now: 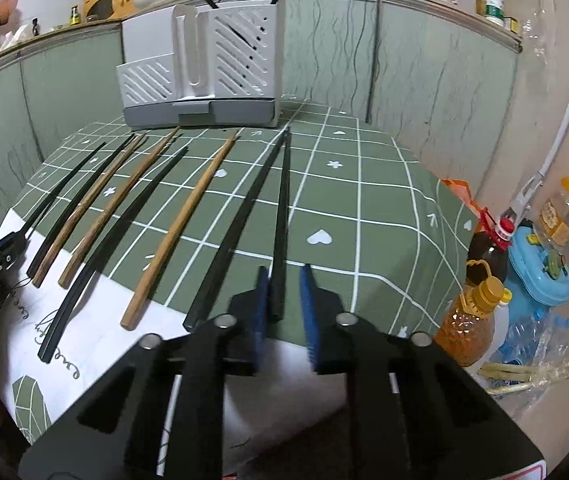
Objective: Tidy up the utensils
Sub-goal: 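Close the right tool on a black chopstick while the left tool grasps another, then lift and carry both held black chopsticks into the white drainer holder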
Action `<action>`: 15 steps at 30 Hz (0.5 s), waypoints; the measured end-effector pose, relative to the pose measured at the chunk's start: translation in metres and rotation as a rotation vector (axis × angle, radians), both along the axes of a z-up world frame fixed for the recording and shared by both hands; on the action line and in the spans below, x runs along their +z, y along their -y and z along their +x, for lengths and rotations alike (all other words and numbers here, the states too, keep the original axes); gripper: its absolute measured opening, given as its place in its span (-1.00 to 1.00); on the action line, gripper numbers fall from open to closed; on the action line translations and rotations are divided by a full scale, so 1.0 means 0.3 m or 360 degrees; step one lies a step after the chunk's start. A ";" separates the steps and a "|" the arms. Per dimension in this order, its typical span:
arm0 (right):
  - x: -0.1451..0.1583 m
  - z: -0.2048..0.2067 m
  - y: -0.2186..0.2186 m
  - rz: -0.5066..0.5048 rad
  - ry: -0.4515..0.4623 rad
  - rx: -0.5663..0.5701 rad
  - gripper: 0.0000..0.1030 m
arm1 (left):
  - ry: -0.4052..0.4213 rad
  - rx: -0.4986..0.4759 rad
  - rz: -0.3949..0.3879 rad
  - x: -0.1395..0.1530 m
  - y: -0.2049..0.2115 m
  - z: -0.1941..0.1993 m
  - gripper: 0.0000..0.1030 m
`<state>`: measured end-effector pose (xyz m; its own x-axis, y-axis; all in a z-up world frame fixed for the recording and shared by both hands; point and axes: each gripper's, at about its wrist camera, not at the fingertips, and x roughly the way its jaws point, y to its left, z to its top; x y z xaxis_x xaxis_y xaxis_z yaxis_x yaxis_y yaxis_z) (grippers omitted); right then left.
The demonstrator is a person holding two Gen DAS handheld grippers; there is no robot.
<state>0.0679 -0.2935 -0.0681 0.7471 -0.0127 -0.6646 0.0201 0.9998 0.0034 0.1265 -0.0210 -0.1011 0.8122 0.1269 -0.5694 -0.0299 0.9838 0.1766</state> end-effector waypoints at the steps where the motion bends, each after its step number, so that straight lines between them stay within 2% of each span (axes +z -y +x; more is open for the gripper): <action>1: 0.000 0.001 -0.002 -0.0005 -0.0002 0.0001 -0.88 | 0.0004 -0.0002 0.0001 -0.001 0.000 -0.002 -0.85; 7: 0.010 0.001 0.013 0.0030 -0.0005 0.0011 -0.88 | -0.0023 -0.0042 -0.0085 0.022 -0.030 -0.001 -0.85; 15: 0.104 -0.022 0.038 0.0049 0.0035 0.0031 -0.88 | 0.0006 -0.0116 -0.0186 0.122 -0.072 -0.031 -0.85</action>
